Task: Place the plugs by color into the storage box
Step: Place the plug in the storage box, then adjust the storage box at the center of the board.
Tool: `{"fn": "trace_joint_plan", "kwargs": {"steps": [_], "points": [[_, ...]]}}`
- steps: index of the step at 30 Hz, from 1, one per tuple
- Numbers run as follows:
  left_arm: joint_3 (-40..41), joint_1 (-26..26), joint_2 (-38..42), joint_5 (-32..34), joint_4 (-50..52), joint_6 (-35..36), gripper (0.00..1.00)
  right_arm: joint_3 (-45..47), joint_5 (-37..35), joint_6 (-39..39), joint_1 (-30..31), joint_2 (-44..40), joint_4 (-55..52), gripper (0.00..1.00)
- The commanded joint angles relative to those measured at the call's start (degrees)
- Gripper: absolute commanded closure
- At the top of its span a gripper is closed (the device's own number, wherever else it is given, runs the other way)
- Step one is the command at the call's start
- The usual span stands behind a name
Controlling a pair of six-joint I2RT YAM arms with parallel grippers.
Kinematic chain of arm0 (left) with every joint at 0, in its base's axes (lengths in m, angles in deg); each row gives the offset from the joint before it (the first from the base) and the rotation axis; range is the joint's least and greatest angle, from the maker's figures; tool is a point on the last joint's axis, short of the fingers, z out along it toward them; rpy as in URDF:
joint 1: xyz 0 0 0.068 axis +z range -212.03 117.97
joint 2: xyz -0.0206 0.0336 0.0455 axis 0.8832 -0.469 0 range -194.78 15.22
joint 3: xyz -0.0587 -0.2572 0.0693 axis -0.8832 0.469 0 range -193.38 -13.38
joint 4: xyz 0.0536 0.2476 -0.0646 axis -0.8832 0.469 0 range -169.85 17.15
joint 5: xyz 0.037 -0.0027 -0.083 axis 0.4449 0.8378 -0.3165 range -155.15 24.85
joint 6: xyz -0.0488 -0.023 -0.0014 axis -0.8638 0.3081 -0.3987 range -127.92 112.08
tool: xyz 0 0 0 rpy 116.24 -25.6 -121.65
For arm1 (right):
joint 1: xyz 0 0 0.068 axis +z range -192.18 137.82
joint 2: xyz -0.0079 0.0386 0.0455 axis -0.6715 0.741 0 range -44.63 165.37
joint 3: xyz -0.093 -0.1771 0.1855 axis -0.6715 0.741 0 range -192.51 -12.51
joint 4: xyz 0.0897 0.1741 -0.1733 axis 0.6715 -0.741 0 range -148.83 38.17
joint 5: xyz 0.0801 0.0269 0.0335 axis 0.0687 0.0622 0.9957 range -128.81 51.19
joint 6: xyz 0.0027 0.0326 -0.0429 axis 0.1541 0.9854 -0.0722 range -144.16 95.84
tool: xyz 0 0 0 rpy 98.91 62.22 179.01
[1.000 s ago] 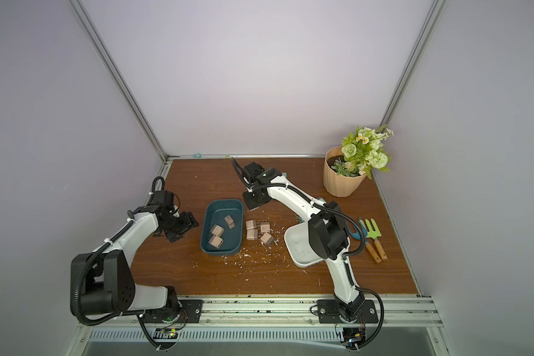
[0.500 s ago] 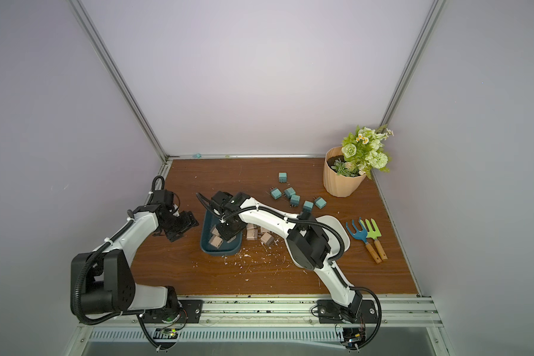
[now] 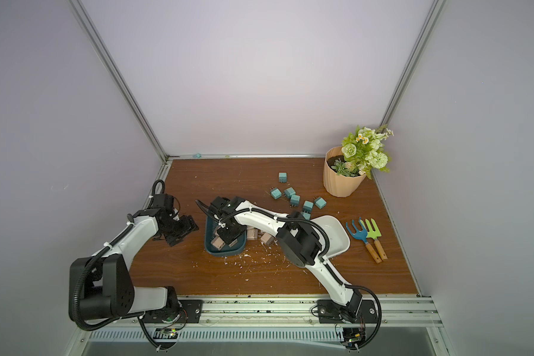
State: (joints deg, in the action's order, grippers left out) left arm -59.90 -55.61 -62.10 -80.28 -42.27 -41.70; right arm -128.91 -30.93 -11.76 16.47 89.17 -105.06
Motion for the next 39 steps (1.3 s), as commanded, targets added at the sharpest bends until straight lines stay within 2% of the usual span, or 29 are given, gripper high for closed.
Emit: {"fn": "trace_joint_plan", "kwargs": {"steps": [1,6,9,14,17,24,29,39], "points": [[-0.2,0.5,1.0,1.0,1.4,-0.4,0.20,-2.7,0.8,-0.8,-0.2,0.8,-0.9,0.49],[-0.9,0.5,0.8,1.0,1.4,-0.7,0.20,-6.5,0.1,-0.8,-0.2,-1.1,-4.3,0.34],[-1.3,0.5,0.5,1.0,1.4,-0.9,0.20,-7.9,-0.6,-0.7,-0.4,-3.3,-6.8,0.29],[-2.0,0.5,-0.3,1.1,1.4,-0.9,0.20,-7.6,-2.6,-0.4,-1.9,-8.6,-8.6,0.27],[-2.4,0.5,-1.0,1.1,1.2,-0.8,0.20,-5.6,-6.5,-0.5,-3.7,-11.3,-8.8,0.26],[-3.2,0.5,-1.9,1.1,1.3,-0.3,0.20,2.5,-9.0,-2.0,-11.1,-14.7,-5.8,0.20],[-3.2,0.5,-2.0,1.0,1.4,-0.1,0.20,4.0,-8.6,-3.2,-13.8,-12.5,-4.8,0.18],[-2.9,0.5,-1.7,1.3,1.4,0.1,0.20,10.8,-8.9,-3.7,-14.2,-9.3,1.5,0.17]]}}
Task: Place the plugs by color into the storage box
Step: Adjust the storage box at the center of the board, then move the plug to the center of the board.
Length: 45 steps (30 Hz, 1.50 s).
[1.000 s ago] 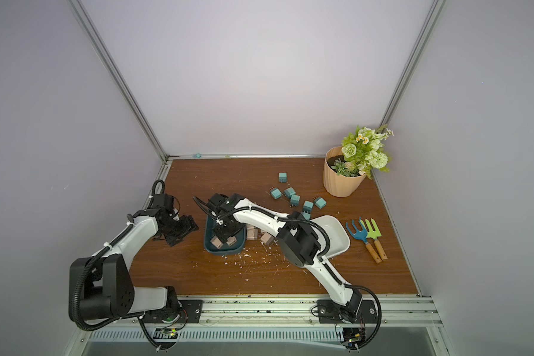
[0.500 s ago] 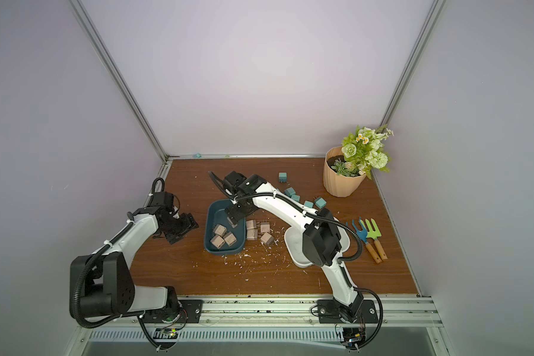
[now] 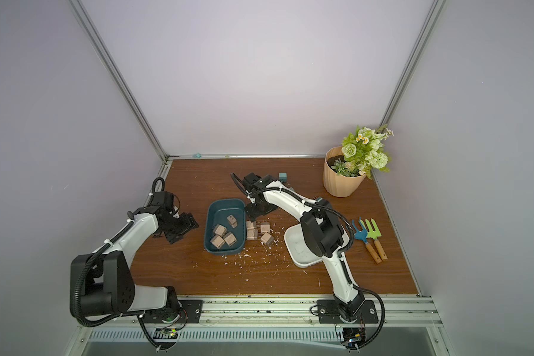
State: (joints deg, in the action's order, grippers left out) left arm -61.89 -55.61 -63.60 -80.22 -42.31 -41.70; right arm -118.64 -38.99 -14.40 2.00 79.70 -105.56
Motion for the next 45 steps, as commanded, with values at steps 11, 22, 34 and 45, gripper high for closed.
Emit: {"fn": "trace_joint_plan", "kwargs": {"steps": [11,22,34,45], "points": [[-1.2,0.5,-1.0,1.7,1.5,0.2,0.20,8.3,-0.5,-1.5,0.3,0.5,5.4,0.17],[-1.4,0.5,-0.6,1.6,1.5,-0.1,0.20,7.0,2.0,0.1,0.4,-1.7,6.8,0.18],[-4.3,0.5,-0.5,2.8,2.7,-0.5,0.20,-5.9,3.9,1.1,4.5,4.0,2.2,0.18],[-4.0,0.5,-0.5,2.9,2.9,-0.3,0.20,6.0,-4.1,-1.6,4.2,-0.6,3.0,0.16]]}}
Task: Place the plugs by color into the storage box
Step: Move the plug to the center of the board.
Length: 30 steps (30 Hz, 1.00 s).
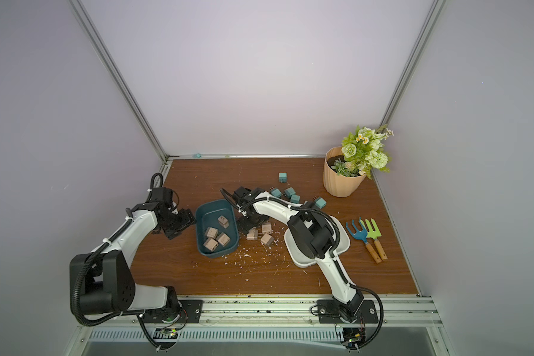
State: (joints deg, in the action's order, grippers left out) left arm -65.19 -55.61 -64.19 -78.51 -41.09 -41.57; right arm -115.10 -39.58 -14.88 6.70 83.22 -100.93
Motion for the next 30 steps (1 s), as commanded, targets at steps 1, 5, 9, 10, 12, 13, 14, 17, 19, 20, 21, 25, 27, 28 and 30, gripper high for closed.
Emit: {"fn": "trace_joint_plan", "kwargs": {"steps": [1,5,9,10,12,13,14,17,19,20,21,25,27,28,30], "points": [[-0.7,0.5,0.0,1.3,1.7,-0.5,0.20,3.7,-4.1,-1.2,-0.8,-4.9,-1.4,0.16],[-0.6,0.5,-0.3,1.2,1.7,-0.3,0.20,8.1,-5.5,-1.5,-2.8,-7.7,-0.2,0.15],[-0.6,0.5,-0.4,1.2,1.7,-0.1,0.20,8.3,-6.8,-2.3,-4.7,-9.0,-0.4,0.15],[-0.6,0.5,-0.4,1.2,1.7,0.0,0.20,8.0,-7.1,-2.4,-5.2,-9.1,-0.7,0.15],[-0.6,0.5,-0.4,1.3,1.7,0.0,0.20,7.4,-7.2,-2.5,-6.1,-9.1,-1.0,0.15],[-0.6,0.5,-0.4,1.1,1.7,-0.1,0.20,6.9,-7.2,-2.6,-6.5,-8.9,-1.2,0.15],[-0.6,0.5,-0.3,1.1,1.7,-0.1,0.20,6.5,-7.1,-2.6,-6.9,-8.8,-1.3,0.15],[-0.6,0.5,-0.2,1.0,1.7,-0.1,0.20,5.1,-6.4,-2.3,-7.5,-7.9,-1.1,0.15],[-0.6,0.5,-0.2,1.1,1.7,-0.1,0.20,3.0,-5.4,-2.2,-7.5,-6.4,-1.0,0.15],[-0.6,0.5,-0.2,1.0,1.7,0.0,0.20,1.2,-4.6,-2.0,-7.5,-5.3,-1.4,0.15],[-0.7,0.5,-0.3,1.0,1.7,0.0,0.20,-0.3,-4.0,-1.8,-7.5,-4.3,-1.8,0.15],[-0.8,0.5,0.0,1.0,1.7,0.0,0.20,-6.8,-2.4,-1.3,-7.4,-0.9,-2.9,0.15],[-0.6,0.5,0.1,1.0,1.7,0.1,0.20,-9.8,-2.1,-1.3,-7.3,0.9,-3.8,0.15],[-0.5,0.5,0.0,1.0,1.7,0.1,0.20,-11.6,-1.9,-1.2,-7.4,1.8,-4.2,0.15],[-0.4,0.5,0.0,0.9,1.7,0.1,0.20,-14.5,-1.4,-1.2,-7.2,3.2,-5.1,0.15]]}}
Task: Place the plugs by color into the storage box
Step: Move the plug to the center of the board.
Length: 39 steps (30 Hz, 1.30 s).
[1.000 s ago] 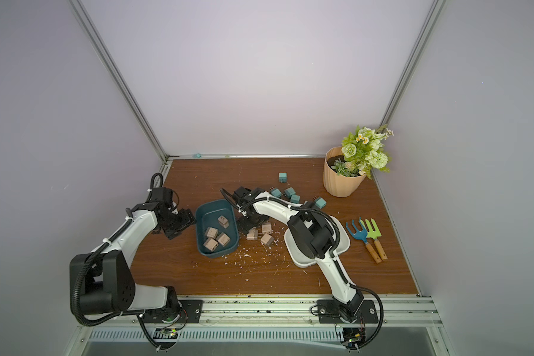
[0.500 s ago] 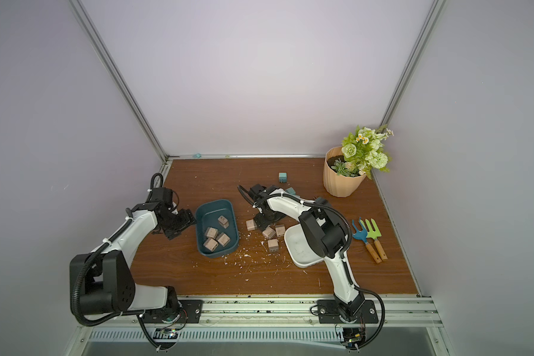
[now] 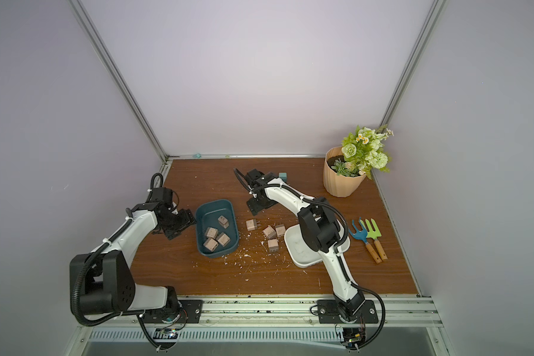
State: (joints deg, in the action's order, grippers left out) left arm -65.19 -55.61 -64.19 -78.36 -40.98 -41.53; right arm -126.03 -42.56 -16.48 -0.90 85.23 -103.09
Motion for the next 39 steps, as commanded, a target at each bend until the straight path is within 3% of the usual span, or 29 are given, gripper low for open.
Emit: {"fn": "trace_joint_plan", "kwargs": {"steps": [1,7,24,30,39], "points": [[-0.3,0.5,0.0,0.8,1.6,0.1,0.20,-4.9,1.9,0.4,0.4,1.8,-3.3,0.15],[0.1,0.5,0.1,1.0,1.5,0.4,0.20,-6.0,1.3,-0.2,2.1,3.3,-4.7,0.15],[1.0,0.5,0.5,0.7,1.0,-0.1,0.20,11.4,-0.6,1.0,6.8,-9.1,-2.9,0.13],[1.1,0.5,0.5,0.8,1.0,-0.1,0.20,12.9,6.7,6.3,6.8,-15.0,-3.1,0.13],[1.5,0.5,0.7,0.8,1.0,0.1,0.20,23.9,14.9,13.4,8.0,-20.5,1.4,0.16]]}}
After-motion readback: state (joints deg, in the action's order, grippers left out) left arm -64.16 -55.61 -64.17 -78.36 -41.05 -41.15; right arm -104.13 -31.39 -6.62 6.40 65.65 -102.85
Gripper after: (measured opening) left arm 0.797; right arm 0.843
